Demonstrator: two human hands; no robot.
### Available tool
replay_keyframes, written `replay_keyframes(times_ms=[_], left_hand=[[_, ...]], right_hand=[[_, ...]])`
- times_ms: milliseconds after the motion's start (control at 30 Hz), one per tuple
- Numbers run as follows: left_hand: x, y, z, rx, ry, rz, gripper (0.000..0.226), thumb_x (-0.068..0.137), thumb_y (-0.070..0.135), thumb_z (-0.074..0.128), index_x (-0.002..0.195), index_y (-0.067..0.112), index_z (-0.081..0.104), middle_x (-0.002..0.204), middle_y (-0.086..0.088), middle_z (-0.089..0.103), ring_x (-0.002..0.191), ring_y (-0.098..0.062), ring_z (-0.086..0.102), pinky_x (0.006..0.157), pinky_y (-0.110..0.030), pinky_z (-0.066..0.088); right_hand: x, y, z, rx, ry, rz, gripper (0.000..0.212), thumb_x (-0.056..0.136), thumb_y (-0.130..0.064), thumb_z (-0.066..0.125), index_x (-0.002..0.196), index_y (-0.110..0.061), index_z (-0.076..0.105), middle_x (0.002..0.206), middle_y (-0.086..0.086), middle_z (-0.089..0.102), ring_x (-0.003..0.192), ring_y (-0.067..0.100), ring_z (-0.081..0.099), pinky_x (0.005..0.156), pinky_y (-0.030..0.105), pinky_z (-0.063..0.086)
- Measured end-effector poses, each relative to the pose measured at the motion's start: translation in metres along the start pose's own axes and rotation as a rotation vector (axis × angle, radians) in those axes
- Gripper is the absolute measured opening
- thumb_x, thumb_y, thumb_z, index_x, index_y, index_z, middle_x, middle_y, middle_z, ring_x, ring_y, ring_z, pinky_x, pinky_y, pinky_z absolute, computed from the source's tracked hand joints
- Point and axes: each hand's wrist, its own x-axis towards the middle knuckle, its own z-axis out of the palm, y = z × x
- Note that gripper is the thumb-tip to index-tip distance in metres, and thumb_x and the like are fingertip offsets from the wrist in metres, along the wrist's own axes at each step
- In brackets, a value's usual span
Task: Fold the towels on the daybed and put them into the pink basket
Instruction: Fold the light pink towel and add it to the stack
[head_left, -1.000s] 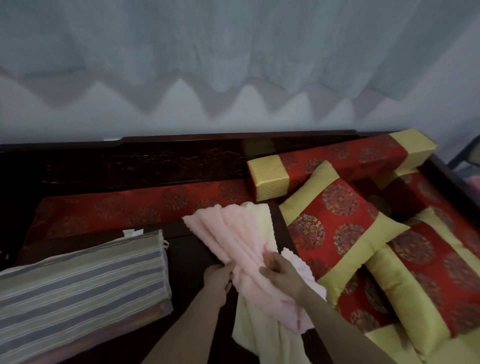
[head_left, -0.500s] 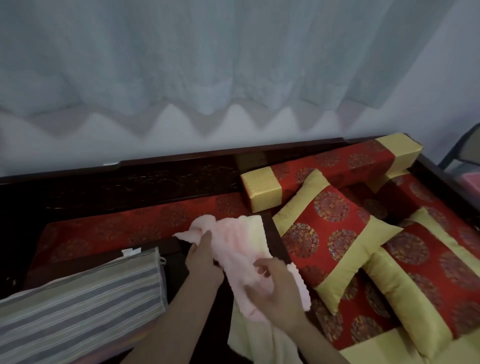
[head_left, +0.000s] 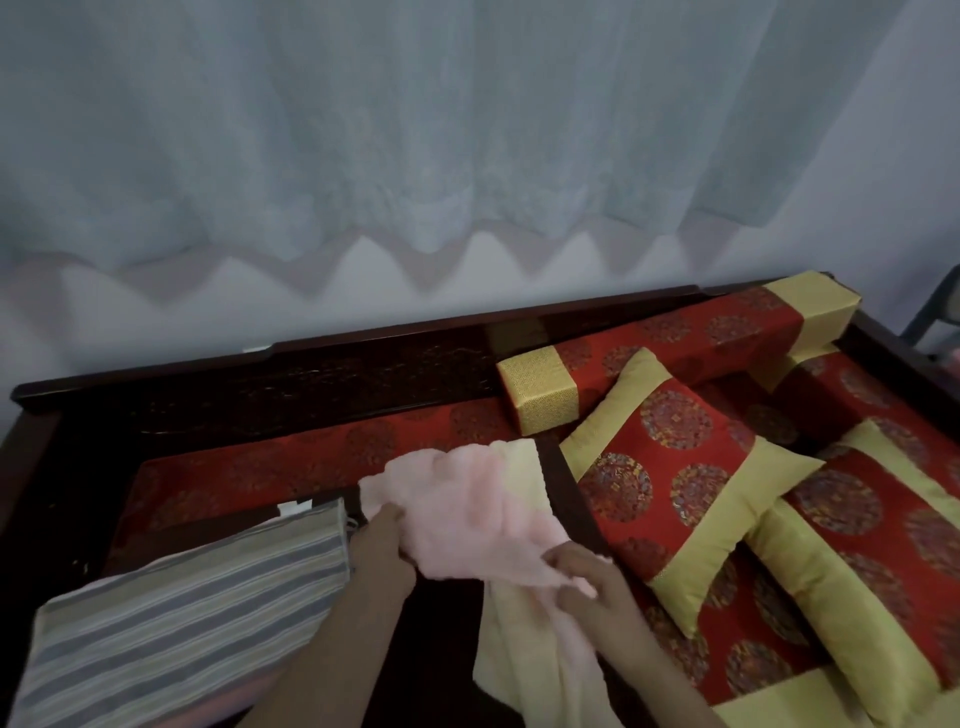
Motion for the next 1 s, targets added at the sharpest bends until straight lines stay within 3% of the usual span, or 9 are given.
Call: replay_keyframes(times_ms=[67, 200, 367, 500, 600, 700, 767, 833, 1000], left_hand=[[0.011, -0.013, -0.021, 0.136, 0.031, -0.104, 0.038, 0.086, 0.004, 0.057, 0.124, -0.001, 0.057, 0.102, -0.016, 0.063, 0.089, -0.029, 0.06, 0.069, -0.038, 0.052], [0.02, -0.041, -0.045, 0.271, -0.021, -0.237, 0.032, 0.086, -0.002, 0.054, 0.117, -0.004, 0.057, 0.095, -0.018, 0.061, 0.079, -0.028, 0.057, 0.053, -0.034, 0.053], [0.014, -0.034, -0.033, 0.25, -0.1, -0.25, 0.027, 0.079, -0.013, 0.034, 0.094, -0.006, 0.055, 0.094, -0.018, 0.054, 0.079, -0.032, 0.052, 0.072, -0.038, 0.049], [0.024, -0.013, -0.021, 0.295, -0.103, -0.141, 0.041, 0.09, 0.007, 0.049, 0.13, -0.002, 0.048, 0.111, -0.017, 0.058, 0.091, -0.028, 0.057, 0.093, -0.041, 0.046], [0.033, 0.004, -0.015, 0.302, -0.07, -0.077, 0.045, 0.092, 0.018, 0.055, 0.133, 0.003, 0.049, 0.124, -0.015, 0.059, 0.105, -0.026, 0.058, 0.096, -0.041, 0.047], [0.036, 0.026, -0.005, 0.253, -0.06, -0.067, 0.024, 0.091, 0.027, 0.058, 0.102, 0.006, 0.062, 0.082, -0.009, 0.058, 0.078, -0.019, 0.06, 0.072, -0.03, 0.05], [0.039, 0.036, -0.001, 0.282, -0.138, -0.008, 0.025, 0.091, 0.032, 0.058, 0.084, 0.008, 0.061, 0.074, -0.009, 0.06, 0.062, -0.016, 0.062, 0.058, -0.028, 0.052], [0.031, 0.04, -0.001, 0.381, -0.2, 0.071, 0.018, 0.087, 0.025, 0.065, 0.088, 0.008, 0.066, 0.071, -0.008, 0.071, 0.067, -0.019, 0.065, 0.064, -0.031, 0.054], [-0.009, 0.034, -0.064, 1.366, -0.123, 0.775, 0.008, 0.087, 0.018, 0.061, 0.084, 0.011, 0.065, 0.072, -0.005, 0.067, 0.064, -0.017, 0.059, 0.059, -0.03, 0.044]], right_hand=[[-0.003, -0.032, -0.016, 0.186, -0.172, -0.071, 0.009, 0.063, -0.017, 0.054, 0.057, -0.013, 0.048, 0.071, 0.002, 0.055, 0.069, 0.016, 0.05, 0.069, 0.026, 0.037], [-0.004, -0.071, -0.018, 0.208, -0.432, -0.101, 0.023, 0.07, -0.009, 0.051, 0.057, -0.027, 0.044, 0.057, -0.013, 0.035, 0.053, 0.012, 0.03, 0.061, 0.028, 0.029], [-0.008, -0.109, -0.014, 0.191, -0.633, -0.045, 0.011, 0.067, -0.011, 0.05, 0.06, -0.01, 0.041, 0.058, -0.001, 0.033, 0.051, 0.012, 0.027, 0.051, 0.024, 0.023], [-0.024, -0.141, -0.03, 0.244, -0.882, 0.023, 0.009, 0.065, -0.009, 0.053, 0.063, -0.001, 0.049, 0.057, 0.001, 0.039, 0.049, 0.009, 0.034, 0.049, 0.019, 0.028], [-0.038, -0.157, -0.054, 0.257, -0.988, 0.076, 0.019, 0.064, -0.009, 0.056, 0.067, 0.009, 0.05, 0.06, -0.002, 0.045, 0.05, 0.007, 0.039, 0.048, 0.018, 0.03], [-0.045, -0.162, -0.073, 0.113, -0.938, 0.079, 0.011, 0.072, -0.004, 0.064, 0.076, 0.002, 0.055, 0.062, 0.005, 0.049, 0.052, 0.016, 0.04, 0.048, 0.026, 0.03], [-0.045, -0.155, -0.078, -0.079, -0.812, 0.045, 0.013, 0.081, -0.003, 0.068, 0.078, -0.011, 0.058, 0.066, 0.002, 0.05, 0.058, 0.015, 0.042, 0.054, 0.028, 0.033], [-0.04, -0.143, -0.076, -0.311, -0.698, -0.022, 0.016, 0.084, -0.011, 0.068, 0.081, -0.02, 0.056, 0.075, -0.002, 0.054, 0.065, 0.01, 0.047, 0.06, 0.024, 0.038], [-0.025, -0.099, -0.062, -0.922, -0.55, -0.054, 0.017, 0.091, -0.029, 0.054, 0.081, -0.027, 0.04, 0.063, 0.002, 0.051, 0.057, 0.017, 0.048, 0.054, 0.042, 0.04]])
